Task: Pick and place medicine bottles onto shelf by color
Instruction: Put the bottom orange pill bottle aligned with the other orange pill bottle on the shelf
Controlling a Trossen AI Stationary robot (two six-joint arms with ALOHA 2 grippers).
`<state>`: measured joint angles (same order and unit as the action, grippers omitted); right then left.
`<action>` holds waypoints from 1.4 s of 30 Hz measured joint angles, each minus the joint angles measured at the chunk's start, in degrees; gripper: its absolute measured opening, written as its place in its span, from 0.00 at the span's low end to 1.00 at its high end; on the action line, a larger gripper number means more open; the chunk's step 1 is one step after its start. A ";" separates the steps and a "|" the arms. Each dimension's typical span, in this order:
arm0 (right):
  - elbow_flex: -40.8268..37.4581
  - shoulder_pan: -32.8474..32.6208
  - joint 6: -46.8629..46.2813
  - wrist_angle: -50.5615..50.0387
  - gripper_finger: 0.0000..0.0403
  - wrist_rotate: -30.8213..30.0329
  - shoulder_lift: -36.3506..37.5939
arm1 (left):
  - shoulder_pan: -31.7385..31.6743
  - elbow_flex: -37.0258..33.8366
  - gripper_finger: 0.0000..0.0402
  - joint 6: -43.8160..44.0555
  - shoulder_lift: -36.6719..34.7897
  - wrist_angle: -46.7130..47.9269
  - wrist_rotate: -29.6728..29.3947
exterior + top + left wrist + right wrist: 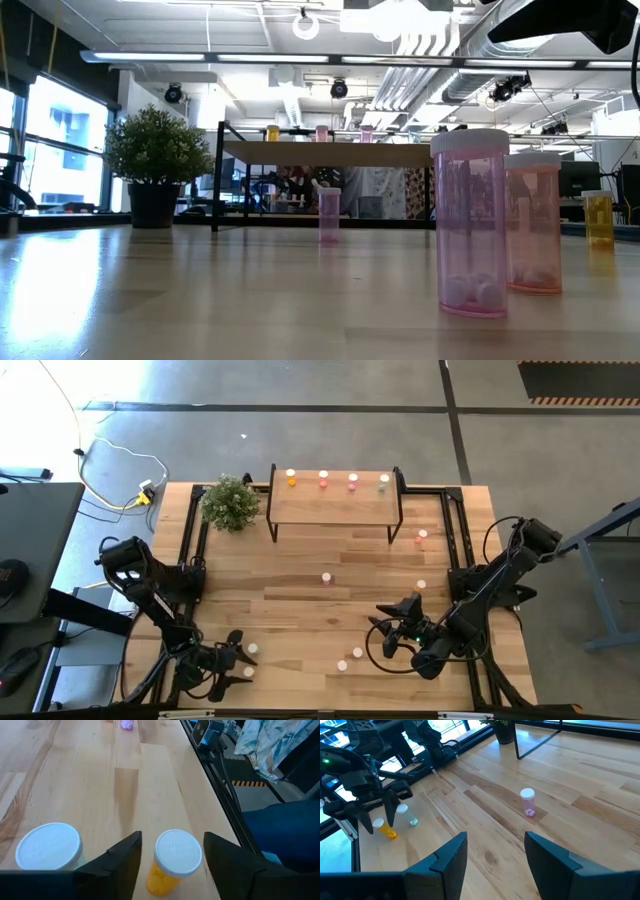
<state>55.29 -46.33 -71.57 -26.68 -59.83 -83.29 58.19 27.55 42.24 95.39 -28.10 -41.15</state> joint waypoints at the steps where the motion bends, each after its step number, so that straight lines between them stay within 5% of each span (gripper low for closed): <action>1: 0.00 0.01 0.00 0.00 0.47 0.00 0.00 | 0.00 0.00 0.47 0.00 0.00 0.00 0.01; 15: 0.00 0.01 0.00 0.00 0.47 0.00 0.00 | 0.00 0.00 0.28 -0.46 -0.02 -0.10 0.22; 42: 0.00 0.01 0.00 0.54 0.47 0.24 0.00 | -4.58 0.04 0.30 -13.00 -3.62 -12.81 6.45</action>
<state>55.29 -46.33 -71.57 -26.14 -59.59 -83.29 53.61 27.59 29.24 91.76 -40.91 -34.70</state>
